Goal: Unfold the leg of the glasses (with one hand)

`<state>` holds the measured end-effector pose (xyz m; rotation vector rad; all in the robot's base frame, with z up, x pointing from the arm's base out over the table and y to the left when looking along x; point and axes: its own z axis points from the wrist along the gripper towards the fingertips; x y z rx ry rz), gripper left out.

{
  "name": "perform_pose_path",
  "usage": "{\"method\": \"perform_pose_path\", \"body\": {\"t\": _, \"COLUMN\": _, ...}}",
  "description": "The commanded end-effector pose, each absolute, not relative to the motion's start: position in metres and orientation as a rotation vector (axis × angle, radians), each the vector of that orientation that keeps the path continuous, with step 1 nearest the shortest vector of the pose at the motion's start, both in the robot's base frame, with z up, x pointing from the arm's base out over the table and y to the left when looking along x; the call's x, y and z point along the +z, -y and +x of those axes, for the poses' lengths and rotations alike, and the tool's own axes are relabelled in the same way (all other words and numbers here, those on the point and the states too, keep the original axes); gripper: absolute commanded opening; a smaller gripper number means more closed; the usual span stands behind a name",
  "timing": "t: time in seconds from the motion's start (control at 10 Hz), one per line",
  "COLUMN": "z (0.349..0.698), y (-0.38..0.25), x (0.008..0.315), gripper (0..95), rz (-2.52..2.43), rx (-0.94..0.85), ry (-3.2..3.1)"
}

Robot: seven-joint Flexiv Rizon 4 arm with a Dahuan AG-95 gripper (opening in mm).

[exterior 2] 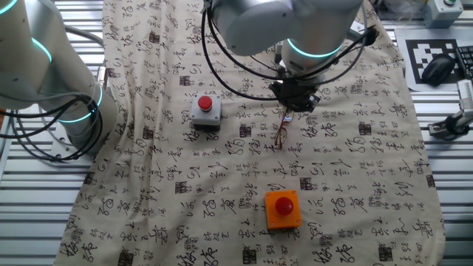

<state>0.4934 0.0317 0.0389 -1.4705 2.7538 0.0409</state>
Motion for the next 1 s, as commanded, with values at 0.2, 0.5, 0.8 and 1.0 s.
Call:
{"method": "perform_pose_path", "body": {"t": 0.2, "z": 0.4935, "y": -0.0317, "x": 0.0387, "gripper": 0.0, "rz": -1.471, "rx": 0.042, "ry": -2.752}}
{"method": "perform_pose_path", "body": {"t": 0.5, "z": 0.4935, "y": -0.0317, "x": 0.0388, "gripper": 0.0, "rz": -1.473, "rx": 0.049, "ry": -2.747}}
{"method": "perform_pose_path", "body": {"t": 0.8, "z": 0.4932, "y": -0.032, "x": 0.0401, "gripper": 0.0, "rz": -1.476, "rx": 0.053, "ry": -2.743}}
{"method": "perform_pose_path", "body": {"t": 1.0, "z": 0.4927, "y": -0.0322, "x": 0.0419, "gripper": 0.0, "rz": -1.474, "rx": 0.055, "ry": -2.74}}
